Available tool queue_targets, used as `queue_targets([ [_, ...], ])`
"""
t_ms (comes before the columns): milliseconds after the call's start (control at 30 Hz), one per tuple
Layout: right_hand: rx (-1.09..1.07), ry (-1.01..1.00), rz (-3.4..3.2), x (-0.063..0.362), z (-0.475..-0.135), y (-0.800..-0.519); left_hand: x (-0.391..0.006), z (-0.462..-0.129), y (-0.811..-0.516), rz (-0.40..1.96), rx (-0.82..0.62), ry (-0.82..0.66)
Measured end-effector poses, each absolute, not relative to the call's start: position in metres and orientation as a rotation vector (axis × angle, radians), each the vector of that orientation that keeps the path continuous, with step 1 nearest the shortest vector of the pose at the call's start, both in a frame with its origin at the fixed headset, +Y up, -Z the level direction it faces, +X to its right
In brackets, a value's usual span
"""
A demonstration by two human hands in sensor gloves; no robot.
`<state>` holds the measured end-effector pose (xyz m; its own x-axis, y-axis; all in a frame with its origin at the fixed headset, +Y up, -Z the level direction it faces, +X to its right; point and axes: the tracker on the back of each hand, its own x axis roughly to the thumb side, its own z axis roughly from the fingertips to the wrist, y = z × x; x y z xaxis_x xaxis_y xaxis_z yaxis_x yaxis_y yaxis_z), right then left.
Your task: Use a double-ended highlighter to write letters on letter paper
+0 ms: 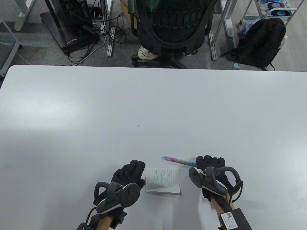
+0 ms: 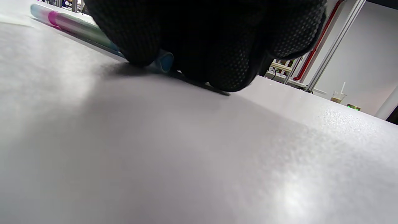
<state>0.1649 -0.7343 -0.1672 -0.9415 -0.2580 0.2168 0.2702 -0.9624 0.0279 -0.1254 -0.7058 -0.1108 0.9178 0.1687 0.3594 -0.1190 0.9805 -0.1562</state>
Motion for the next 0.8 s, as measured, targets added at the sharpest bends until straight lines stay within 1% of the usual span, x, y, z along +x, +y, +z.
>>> queue_targets([
  [267, -0.347, -0.024, -2.917, 0.178, -0.157, -0.719, -0.127, -0.112, -0.706, 0.15, -0.137, -0.37],
  [400, -0.398, 0.0, -2.962, 0.186, -0.145, -0.708, -0.127, -0.113, -0.706, 0.126, -0.137, -0.365],
  [600, -0.403, 0.078, -2.956, 0.202, -0.125, -0.695, -0.13, -0.113, -0.706, 0.099, -0.138, -0.35],
  [800, -0.399, 0.126, -3.01, 0.216, -0.11, -0.693, -0.135, -0.113, -0.704, 0.071, -0.124, -0.328],
])
